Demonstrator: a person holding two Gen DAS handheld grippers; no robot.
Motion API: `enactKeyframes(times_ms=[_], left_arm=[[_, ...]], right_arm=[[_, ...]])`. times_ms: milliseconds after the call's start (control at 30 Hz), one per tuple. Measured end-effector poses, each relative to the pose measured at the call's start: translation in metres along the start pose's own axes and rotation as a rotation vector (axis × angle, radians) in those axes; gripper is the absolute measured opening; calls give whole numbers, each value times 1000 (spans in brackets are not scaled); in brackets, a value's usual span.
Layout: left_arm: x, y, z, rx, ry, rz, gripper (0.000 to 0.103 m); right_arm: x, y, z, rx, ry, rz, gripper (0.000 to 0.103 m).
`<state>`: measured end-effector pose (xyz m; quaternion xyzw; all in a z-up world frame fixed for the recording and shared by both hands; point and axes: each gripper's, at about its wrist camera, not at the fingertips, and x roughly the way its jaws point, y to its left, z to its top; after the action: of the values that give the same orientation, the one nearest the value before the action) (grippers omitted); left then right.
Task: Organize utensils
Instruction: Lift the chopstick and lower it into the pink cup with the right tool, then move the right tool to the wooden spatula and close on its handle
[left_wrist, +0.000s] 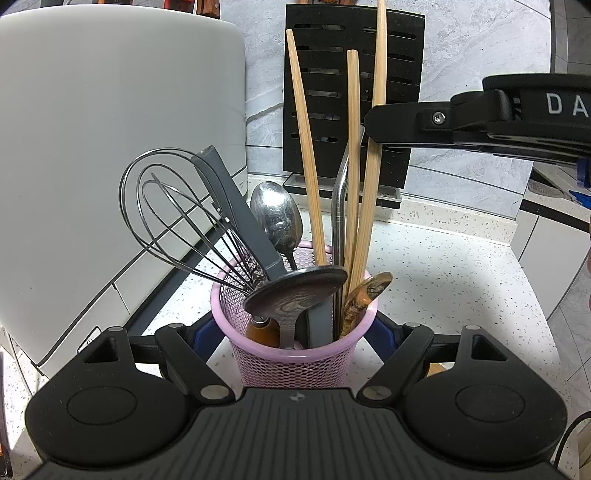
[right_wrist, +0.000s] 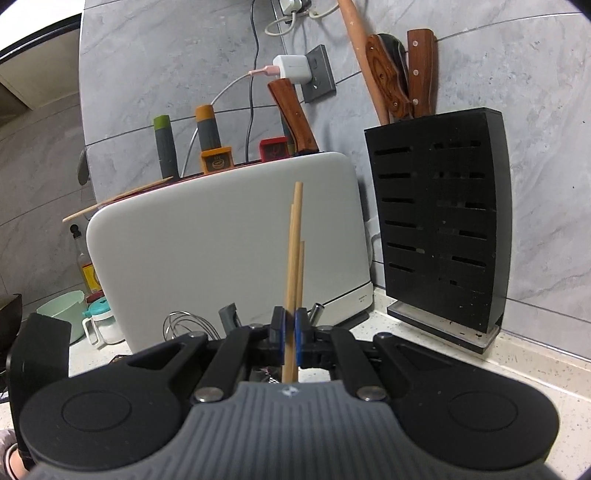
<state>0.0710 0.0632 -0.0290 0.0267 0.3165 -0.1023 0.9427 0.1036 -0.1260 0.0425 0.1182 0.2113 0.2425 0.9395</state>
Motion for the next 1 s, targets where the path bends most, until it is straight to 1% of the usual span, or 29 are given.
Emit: enactKeyframes(times_ms=[133, 200, 300, 367, 433, 567, 600, 633, 733, 833, 933, 1000], left_arm=[[0, 0, 0, 0, 0, 0, 93], [0, 0, 0, 0, 0, 0, 93], [0, 0, 0, 0, 0, 1, 93], [0, 0, 0, 0, 0, 1, 93], [0, 0, 0, -1, 0, 0, 93], [0, 0, 0, 0, 0, 5, 93], [0, -1, 0, 1, -1, 7, 93], [1, -1, 0, 5, -4, 12, 96], [2, -4, 0, 24, -10, 33, 98], [5, -4, -1, 25, -13, 36, 98], [5, -3, 0, 8, -13, 26, 101], [6, -4, 1, -6, -15, 21, 102]], right_arm=[[-6, -2, 6, 3, -12, -5, 8], [-13, -6, 12, 17, -32, -14, 25], [-23, -17, 19, 44, -45, -50, 27], [-25, -28, 20, 73, -22, -85, 27], [-21, -41, 16, 106, 45, -122, 28], [13, -63, -10, 154, 295, -147, 30], [22, -66, -18, 153, 348, -146, 30], [29, -66, -26, 139, 389, -153, 30], [39, -57, -40, 44, 457, -166, 30], [45, -48, -50, -43, 517, -135, 32], [52, -44, -57, -86, 553, -102, 37], [54, -39, -62, -131, 557, -101, 41]])
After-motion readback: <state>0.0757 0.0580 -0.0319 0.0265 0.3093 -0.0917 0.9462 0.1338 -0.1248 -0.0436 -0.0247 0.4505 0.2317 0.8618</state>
